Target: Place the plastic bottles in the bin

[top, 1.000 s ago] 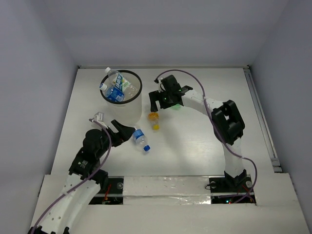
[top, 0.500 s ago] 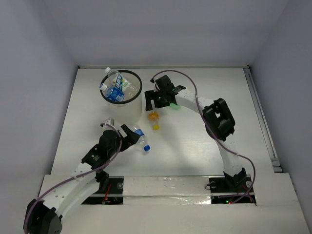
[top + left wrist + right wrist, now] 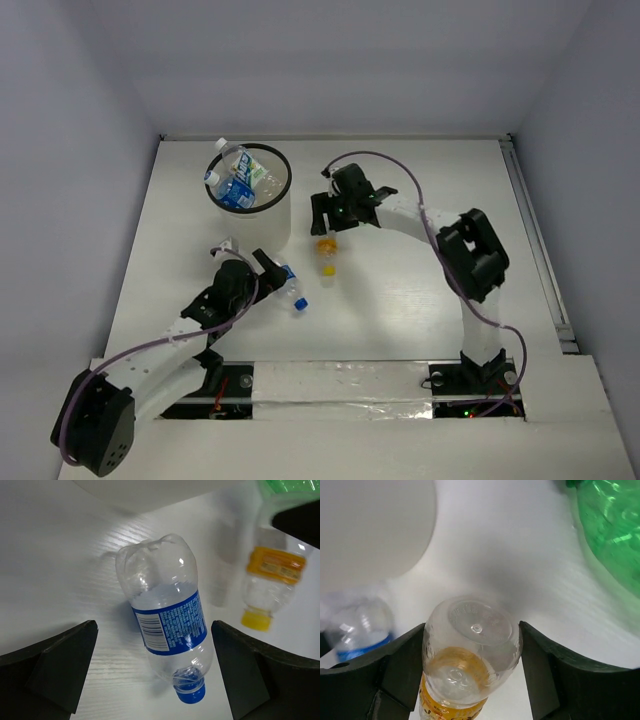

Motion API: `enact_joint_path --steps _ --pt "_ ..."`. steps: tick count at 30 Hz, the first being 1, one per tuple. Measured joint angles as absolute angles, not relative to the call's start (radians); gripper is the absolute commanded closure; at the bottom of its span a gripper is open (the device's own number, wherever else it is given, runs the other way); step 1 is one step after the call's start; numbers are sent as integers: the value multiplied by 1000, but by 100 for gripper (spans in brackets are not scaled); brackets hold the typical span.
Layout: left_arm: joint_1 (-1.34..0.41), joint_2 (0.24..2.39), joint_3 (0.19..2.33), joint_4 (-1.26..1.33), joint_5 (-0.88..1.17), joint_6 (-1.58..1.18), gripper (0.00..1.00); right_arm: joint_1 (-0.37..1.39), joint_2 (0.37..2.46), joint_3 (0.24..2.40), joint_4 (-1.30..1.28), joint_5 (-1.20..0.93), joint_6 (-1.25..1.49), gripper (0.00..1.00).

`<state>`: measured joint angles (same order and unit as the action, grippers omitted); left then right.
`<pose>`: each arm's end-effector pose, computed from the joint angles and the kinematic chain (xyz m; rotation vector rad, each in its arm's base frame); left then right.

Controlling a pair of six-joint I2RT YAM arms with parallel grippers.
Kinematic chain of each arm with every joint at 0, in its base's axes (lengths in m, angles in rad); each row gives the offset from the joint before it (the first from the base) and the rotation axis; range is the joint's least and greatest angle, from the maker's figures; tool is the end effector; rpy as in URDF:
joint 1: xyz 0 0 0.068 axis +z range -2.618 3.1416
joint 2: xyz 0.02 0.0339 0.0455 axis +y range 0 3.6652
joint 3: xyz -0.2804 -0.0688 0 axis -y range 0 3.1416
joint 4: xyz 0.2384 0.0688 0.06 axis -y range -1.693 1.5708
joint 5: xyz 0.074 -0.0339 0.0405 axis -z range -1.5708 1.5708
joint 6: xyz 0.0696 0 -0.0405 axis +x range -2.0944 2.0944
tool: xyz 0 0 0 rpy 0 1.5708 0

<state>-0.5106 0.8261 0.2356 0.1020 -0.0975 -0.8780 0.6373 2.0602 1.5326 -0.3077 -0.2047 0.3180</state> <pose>0.1673 -0.0859 0.1695 -0.4534 2.0962 -0.7440 0.3801 0.2990 0.1874 -0.4945 2.4493 0.6699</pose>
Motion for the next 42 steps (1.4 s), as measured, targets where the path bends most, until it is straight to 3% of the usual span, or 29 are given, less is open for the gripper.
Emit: enact_joint_path --steps 6,12,16,20,23,31,33,38,42 --pt "-511 926 247 158 -118 -860 2 639 1715 1386 -276 -169 313 51" --pt "-511 1022 264 242 -128 -854 3 686 1505 1512 -192 -146 288 53" --pt "-511 1050 264 282 -138 -853 5 756 1564 1711 -120 -109 261 54" --pt "-511 1092 267 334 -144 -852 15 803 1690 1874 -27 -38 229 55" --pt "-511 1112 273 347 -151 -848 18 830 1811 1919 46 28 200 56" --pt "-511 1135 285 347 -177 -833 31 851 2059 1934 200 259 102 59" --pt "-511 1135 285 341 -187 -828 39 863 2085 1914 252 328 55 60" --pt "-511 1129 285 340 -202 -823 44 917 2090 1798 389 461 -62 60" --pt "-511 1129 285 339 -211 -821 50 941 2088 1758 440 493 -106 52"
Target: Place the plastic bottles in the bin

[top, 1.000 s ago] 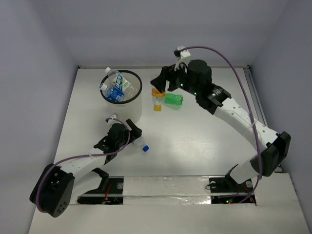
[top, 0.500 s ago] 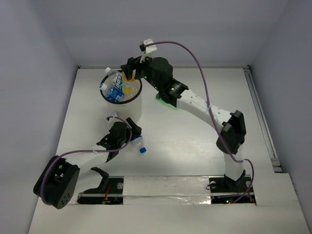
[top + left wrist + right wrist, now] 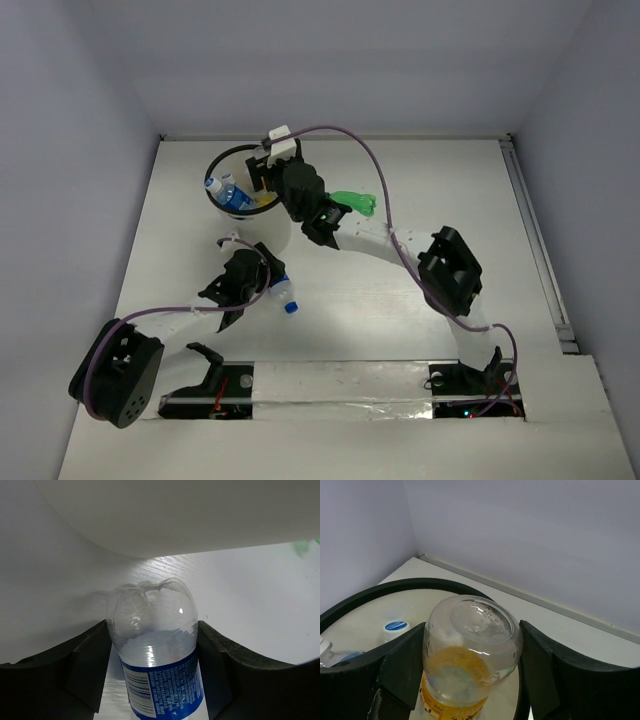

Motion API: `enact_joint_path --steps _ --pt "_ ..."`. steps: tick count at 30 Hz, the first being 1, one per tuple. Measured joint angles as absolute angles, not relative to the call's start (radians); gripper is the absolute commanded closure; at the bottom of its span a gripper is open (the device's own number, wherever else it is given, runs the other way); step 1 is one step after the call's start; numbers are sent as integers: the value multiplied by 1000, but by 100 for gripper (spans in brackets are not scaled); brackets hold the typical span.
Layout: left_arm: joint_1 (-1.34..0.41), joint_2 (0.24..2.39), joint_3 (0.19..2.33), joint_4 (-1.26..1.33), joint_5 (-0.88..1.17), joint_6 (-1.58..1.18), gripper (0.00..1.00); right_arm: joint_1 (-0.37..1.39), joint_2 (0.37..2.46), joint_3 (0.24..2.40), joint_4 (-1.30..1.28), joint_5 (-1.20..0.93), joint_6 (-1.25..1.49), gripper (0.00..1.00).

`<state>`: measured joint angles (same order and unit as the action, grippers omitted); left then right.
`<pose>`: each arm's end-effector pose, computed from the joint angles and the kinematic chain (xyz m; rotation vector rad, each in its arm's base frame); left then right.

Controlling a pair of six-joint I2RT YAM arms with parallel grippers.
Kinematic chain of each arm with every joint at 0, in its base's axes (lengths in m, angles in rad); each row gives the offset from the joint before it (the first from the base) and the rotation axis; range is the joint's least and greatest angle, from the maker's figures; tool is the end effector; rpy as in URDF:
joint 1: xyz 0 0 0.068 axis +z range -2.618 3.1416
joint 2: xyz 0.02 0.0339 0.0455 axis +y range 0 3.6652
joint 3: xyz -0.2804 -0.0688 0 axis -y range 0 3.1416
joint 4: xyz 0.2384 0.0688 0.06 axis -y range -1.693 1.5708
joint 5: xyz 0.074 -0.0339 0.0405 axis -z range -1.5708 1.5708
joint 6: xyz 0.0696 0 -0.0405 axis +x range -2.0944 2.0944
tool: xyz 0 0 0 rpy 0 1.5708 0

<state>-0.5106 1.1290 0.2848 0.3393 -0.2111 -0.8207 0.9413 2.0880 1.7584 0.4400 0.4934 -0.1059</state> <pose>0.2058 -0.0985 0.1599 -0.4571 2.0688 -0.5941 0.3434 0.4156 0.3517 -0.3657 1.4358 0.3180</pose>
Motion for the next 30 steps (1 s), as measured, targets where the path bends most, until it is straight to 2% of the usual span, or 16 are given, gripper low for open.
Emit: enact_joint_path --steps 2,3,6,11,15,17,20,21,22,25,30 --pt "-511 1129 285 339 -213 -821 51 945 2078 1744 454 493 -113 43" --pt "-511 1129 285 339 -215 -821 53 946 2069 1734 460 490 -113 31" --pt "-511 1128 285 339 -217 -821 55 950 2027 1696 465 476 -108 13" --pt "-511 1105 285 330 -216 -822 59 950 1960 1663 458 436 -88 5" --pt "-516 1056 285 312 -219 -822 62 950 1917 1666 434 384 -74 5" --pt "-521 1018 285 292 -224 -822 62 950 1906 1671 421 365 -71 9" --pt "-540 953 285 248 -243 -822 63 950 1891 1666 401 358 -59 35" --pt "-555 924 287 223 -254 -822 63 950 1882 1658 396 358 -57 52" --pt "-572 896 290 199 -262 -823 63 949 1865 1638 386 358 -53 56" --pt "-628 807 346 91 -300 -822 63 933 1793 1563 348 331 -12 57" --pt "-666 716 556 -15 -383 -800 63 869 1600 1402 287 302 67 57"
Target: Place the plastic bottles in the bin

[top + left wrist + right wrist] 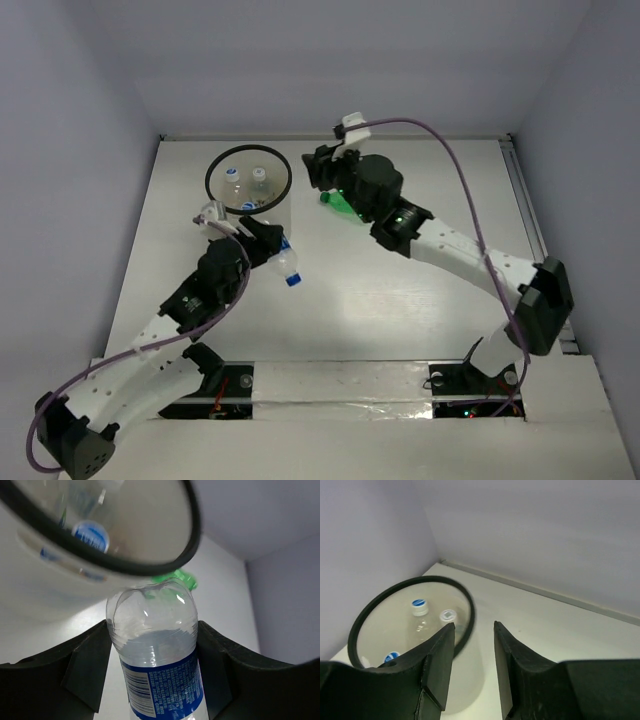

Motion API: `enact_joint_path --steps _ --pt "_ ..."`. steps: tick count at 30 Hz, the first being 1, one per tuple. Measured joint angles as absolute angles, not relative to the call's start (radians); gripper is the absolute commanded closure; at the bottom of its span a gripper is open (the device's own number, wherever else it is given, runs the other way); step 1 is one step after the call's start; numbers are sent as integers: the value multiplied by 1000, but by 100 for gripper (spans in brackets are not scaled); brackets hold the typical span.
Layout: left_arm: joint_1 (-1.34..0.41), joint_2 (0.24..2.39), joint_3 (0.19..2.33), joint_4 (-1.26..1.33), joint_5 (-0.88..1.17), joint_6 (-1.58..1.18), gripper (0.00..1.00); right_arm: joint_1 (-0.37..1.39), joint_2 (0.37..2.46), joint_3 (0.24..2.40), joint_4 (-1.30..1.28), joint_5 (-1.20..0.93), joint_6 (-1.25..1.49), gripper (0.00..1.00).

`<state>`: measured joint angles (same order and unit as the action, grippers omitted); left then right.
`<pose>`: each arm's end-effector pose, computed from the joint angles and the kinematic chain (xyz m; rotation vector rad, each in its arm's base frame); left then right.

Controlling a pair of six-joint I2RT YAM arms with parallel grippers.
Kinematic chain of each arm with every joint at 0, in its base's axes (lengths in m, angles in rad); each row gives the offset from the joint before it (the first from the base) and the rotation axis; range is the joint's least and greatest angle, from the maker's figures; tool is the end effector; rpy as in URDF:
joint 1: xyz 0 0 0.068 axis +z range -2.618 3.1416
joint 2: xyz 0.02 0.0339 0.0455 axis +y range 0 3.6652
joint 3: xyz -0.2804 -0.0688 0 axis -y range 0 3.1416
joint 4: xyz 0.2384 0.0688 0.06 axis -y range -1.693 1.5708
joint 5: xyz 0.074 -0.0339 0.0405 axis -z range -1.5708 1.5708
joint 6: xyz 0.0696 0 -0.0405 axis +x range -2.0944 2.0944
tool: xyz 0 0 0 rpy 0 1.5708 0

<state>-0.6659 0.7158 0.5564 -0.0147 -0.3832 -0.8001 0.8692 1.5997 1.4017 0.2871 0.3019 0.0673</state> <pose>0.1653 -0.0968 0.2949 -0.4056 1.7440 -0.7379 0.2827 0.3025 0.4182 -0.3530 1.4667 0.5323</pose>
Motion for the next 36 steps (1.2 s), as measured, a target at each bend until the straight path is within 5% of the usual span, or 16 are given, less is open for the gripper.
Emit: enact_joint_path --steps 12,28,36 --pt "-598 963 1079 19 -728 -574 62 795 1284 1098 275 306 185 57" --pt "-471 1295 1153 202 -828 -362 58 728 1291 1055 268 274 209 57" --pt "-471 1300 1062 274 -842 -330 15 704 1331 1057 237 238 210 54"
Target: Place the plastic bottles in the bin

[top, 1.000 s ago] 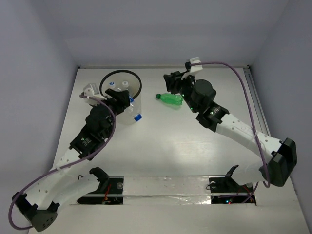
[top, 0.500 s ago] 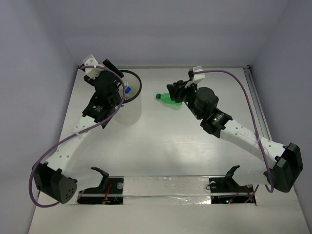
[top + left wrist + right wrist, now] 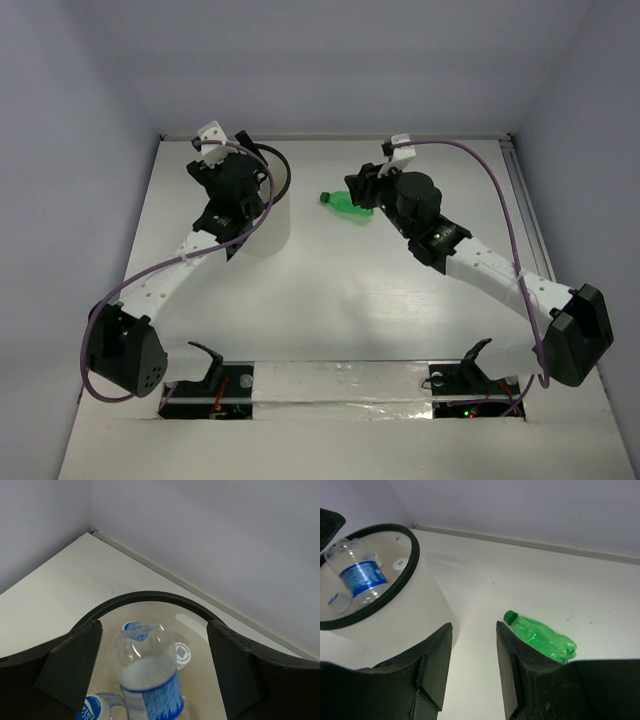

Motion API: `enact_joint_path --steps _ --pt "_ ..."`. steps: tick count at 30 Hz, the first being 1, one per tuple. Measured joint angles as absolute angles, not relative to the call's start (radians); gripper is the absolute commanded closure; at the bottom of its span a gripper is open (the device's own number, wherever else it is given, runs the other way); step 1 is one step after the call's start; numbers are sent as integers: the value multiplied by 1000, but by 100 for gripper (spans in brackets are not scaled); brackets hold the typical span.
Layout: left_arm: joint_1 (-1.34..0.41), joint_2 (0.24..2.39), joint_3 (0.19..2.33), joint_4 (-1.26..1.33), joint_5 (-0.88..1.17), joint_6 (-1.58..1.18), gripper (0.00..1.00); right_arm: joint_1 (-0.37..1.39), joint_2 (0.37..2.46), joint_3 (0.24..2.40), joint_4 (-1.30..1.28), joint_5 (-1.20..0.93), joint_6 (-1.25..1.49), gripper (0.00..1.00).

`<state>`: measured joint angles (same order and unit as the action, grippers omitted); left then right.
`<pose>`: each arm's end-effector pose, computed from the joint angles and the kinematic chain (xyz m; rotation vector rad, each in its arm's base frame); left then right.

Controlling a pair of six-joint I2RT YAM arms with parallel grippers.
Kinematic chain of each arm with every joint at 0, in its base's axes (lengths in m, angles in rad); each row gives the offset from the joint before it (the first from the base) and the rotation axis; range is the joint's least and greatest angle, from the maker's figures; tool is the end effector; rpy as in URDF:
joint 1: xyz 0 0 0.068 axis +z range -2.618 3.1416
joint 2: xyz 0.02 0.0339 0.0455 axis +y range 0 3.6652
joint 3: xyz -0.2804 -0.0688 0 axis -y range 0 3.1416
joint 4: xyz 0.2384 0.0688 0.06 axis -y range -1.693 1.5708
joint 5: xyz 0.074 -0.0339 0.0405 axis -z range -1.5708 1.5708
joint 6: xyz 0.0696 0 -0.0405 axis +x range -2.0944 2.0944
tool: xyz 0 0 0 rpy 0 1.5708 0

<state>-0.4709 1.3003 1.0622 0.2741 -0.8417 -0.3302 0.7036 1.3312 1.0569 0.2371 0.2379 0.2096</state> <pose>0.3009 -0.0949 0.3901 -0.5508 1.4454 0.0111 0.2704 0.2079 0.3738 -0.2153 1.6170 0.5146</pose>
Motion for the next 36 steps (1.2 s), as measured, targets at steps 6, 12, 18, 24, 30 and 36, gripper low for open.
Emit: enact_joint_path --steps 6,12,18,24,30,36 --pt "-471 1250 1048 272 -802 -331 11 666 1400 1101 190 191 206 53" --pt "-471 1127 1066 199 -679 -369 14 592 1545 1250 38 75 175 52" --pt "-471 976 1101 68 -483 -396 15 541 1737 1462 -175 -21 91 18" --pt "-471 791 1053 -49 -348 -395 15 515 1957 1700 -399 -42 -28 4" --pt "-471 654 971 -121 -306 -385 15 504 2160 1918 -583 -43 -144 3" --pt "-471 609 926 -131 -295 -363 15 503 2364 2196 -752 -57 -216 14"
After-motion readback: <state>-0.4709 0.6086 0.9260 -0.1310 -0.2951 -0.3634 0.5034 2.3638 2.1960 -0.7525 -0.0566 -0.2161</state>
